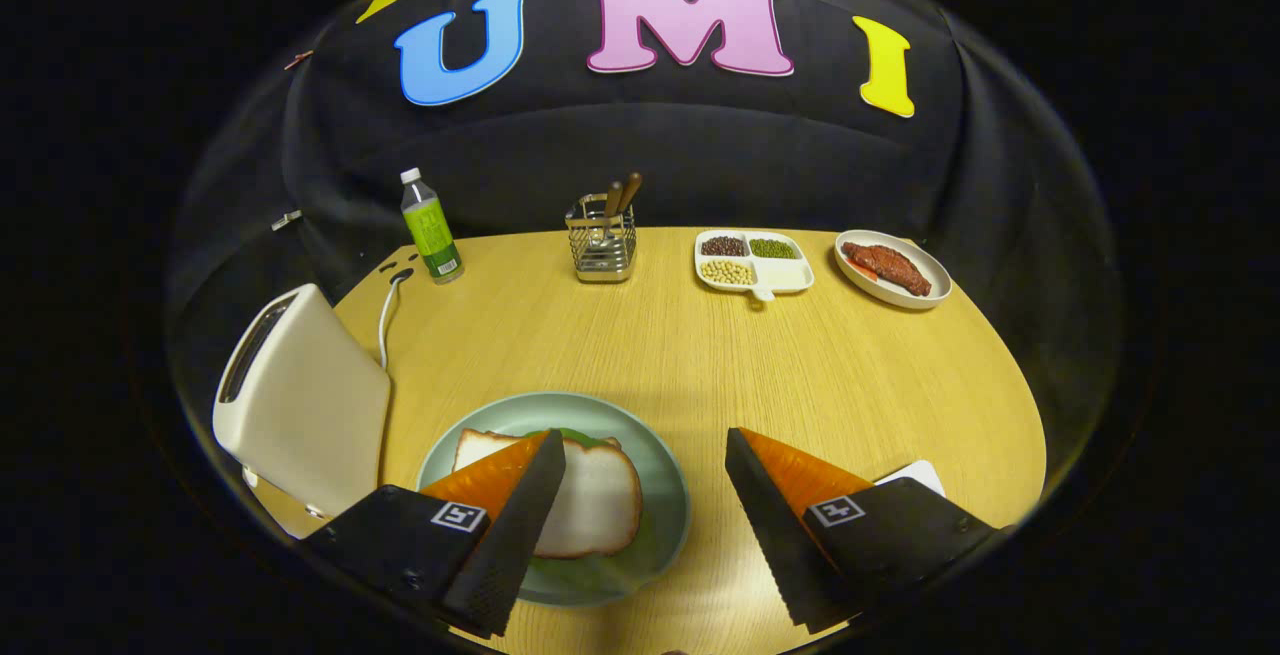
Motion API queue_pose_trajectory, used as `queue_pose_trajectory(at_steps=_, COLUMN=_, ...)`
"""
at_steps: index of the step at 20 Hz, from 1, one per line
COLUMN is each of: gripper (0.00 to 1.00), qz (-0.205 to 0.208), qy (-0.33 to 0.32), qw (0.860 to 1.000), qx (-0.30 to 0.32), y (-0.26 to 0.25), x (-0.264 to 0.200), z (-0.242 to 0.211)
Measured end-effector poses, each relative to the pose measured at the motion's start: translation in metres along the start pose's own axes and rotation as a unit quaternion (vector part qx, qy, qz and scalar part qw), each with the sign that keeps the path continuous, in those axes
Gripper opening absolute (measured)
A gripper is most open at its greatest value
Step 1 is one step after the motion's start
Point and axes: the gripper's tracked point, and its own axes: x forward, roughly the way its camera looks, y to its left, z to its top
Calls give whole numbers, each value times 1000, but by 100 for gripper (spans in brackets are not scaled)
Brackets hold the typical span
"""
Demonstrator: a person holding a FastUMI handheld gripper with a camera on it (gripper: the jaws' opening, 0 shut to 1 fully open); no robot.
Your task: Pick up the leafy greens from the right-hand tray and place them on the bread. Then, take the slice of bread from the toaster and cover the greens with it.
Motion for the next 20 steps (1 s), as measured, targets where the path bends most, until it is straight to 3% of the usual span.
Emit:
queue_pose_trajectory(at_steps=11, gripper=100, qz=100, qy=-111, qw=988, qx=-29, y=13, x=-136, z=110)
queue_pose_trajectory(at_steps=20, gripper=100, qz=113, qy=-206, qw=967, qx=-98, y=-42, x=-263, z=161)
